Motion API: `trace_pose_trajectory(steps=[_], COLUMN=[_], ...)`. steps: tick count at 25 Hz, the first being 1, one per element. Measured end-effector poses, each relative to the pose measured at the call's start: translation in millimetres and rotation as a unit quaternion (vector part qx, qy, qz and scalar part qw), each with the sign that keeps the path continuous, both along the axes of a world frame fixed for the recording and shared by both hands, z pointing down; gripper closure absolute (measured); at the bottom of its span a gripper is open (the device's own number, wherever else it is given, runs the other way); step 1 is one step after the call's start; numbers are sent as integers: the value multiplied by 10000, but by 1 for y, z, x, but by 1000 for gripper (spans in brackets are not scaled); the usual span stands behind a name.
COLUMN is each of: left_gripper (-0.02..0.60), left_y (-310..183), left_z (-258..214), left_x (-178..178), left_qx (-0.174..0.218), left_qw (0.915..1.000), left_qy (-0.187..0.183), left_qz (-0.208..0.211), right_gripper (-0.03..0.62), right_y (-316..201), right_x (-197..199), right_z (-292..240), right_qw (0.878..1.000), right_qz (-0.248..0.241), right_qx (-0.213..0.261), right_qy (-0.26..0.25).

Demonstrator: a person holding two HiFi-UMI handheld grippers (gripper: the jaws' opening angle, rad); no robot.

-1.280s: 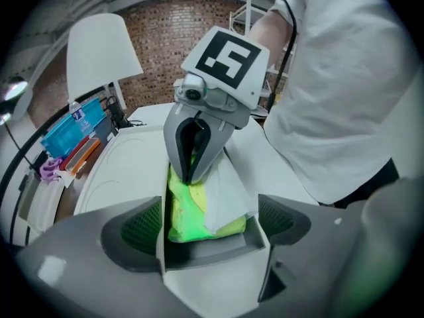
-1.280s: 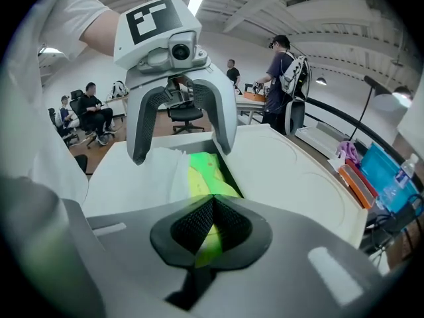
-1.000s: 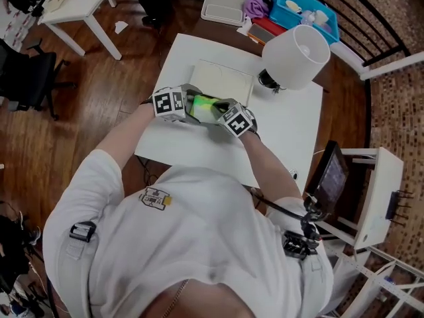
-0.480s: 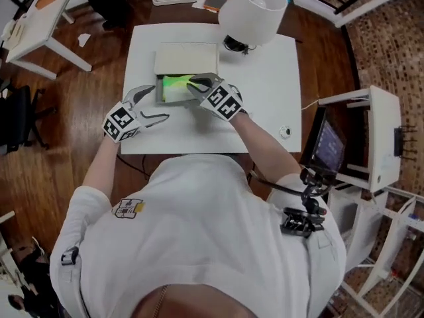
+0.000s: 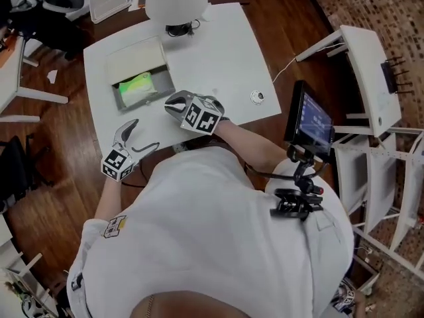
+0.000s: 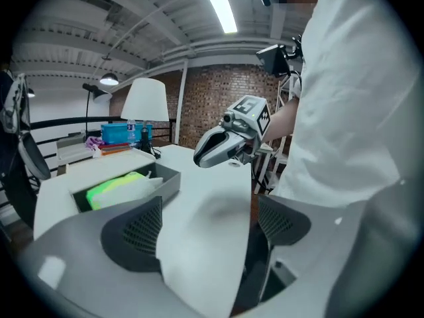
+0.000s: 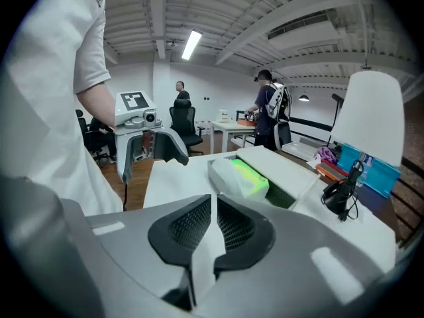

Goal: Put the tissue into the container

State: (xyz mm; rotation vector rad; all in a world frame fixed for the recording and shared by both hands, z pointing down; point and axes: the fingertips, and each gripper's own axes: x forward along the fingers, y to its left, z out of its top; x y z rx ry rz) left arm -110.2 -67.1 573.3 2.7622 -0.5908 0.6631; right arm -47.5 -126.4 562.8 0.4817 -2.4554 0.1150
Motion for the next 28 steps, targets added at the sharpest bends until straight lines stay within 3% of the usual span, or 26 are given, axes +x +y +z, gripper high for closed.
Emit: trace_pose_trajectory(steps=[11, 28], left_gripper=[143, 143], left_y=[48, 63], left_z=[40, 51], left_x=[68, 92], left_qx=[-467, -548], left_qw=[9981, 9977], left_qy=[-39, -171], left_qz=[402, 354], right_gripper=[594, 594], right_y=[43, 50], right_x=[63, 74], right_z=[53, 66], right_qw=[9980, 9971], right_qz=[164, -8], right_qx=[-344, -266], right_qy=[503, 712])
